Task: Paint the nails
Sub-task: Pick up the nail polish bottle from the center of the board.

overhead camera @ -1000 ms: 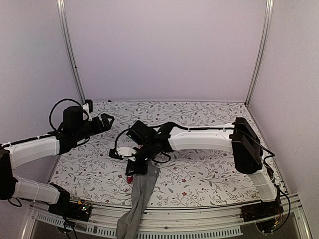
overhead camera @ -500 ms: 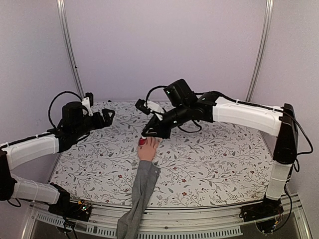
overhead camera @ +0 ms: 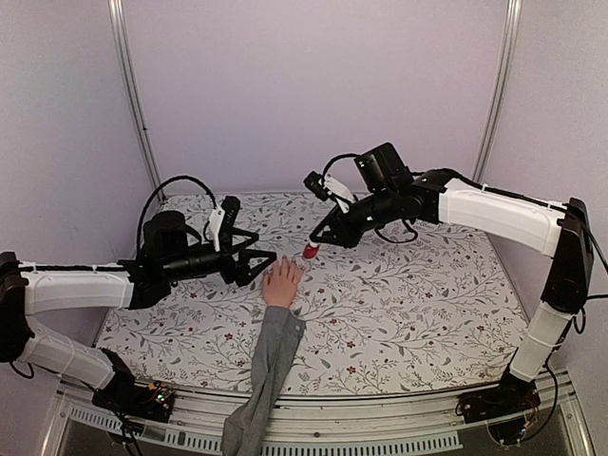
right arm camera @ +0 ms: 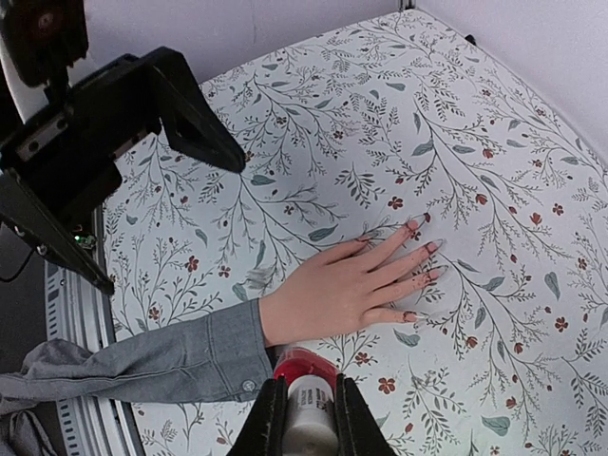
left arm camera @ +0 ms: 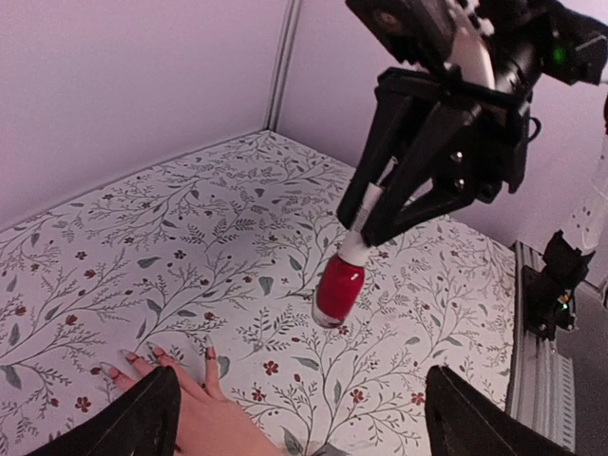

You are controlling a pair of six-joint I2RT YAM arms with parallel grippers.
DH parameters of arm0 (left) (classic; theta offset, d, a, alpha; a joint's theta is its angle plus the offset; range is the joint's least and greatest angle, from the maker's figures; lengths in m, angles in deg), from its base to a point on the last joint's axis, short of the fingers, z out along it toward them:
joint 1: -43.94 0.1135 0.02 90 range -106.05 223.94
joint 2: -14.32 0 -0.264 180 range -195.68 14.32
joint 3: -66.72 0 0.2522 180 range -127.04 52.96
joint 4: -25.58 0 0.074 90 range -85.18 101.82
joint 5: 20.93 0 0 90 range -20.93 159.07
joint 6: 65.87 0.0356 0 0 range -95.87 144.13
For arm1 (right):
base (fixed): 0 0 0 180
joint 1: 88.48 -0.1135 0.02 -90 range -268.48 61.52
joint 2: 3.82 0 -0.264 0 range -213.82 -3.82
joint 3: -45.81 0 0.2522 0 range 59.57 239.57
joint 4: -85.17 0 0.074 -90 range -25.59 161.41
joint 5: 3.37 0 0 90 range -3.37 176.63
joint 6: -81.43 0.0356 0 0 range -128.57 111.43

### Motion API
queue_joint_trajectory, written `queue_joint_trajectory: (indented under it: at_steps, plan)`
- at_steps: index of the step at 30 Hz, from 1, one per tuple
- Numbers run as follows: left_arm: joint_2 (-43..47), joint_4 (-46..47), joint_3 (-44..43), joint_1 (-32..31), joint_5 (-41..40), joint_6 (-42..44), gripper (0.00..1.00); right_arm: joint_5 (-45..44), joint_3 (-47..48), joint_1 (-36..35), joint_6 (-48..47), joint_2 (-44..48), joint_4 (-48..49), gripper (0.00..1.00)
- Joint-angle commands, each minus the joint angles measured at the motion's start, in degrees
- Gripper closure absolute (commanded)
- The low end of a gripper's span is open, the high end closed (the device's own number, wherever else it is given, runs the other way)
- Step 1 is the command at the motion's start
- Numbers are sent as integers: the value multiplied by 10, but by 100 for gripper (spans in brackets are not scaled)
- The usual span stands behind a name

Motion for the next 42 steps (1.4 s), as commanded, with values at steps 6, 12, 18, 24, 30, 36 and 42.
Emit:
queue_joint_trajectory:
  at_steps: [6, 12, 18, 24, 30, 36, 42]
  plan:
    - [-98, 93, -31, -97, -14, 145, 14, 37, 6, 0, 68, 24, 6, 100]
    - [-148, 66, -78, -129, -94, 174, 27, 44, 12, 0, 80, 23, 3, 100]
    - [-171, 95, -84, -140, -133, 177, 44, 58, 10, 0, 82, 24, 0, 100]
    - [-186, 98, -93, -145, -153, 185, 57, 67, 11, 0, 82, 26, -1, 100]
    - [-189, 100, -99, -146, -171, 184, 63, 69, 11, 0, 97, 22, 0, 100]
    - [-200, 101, -108, -151, -182, 180, 69, 71, 12, 0, 102, 19, 0, 100]
    - [-202, 102, -111, -153, -187, 184, 83, 72, 17, 0, 101, 17, -3, 100]
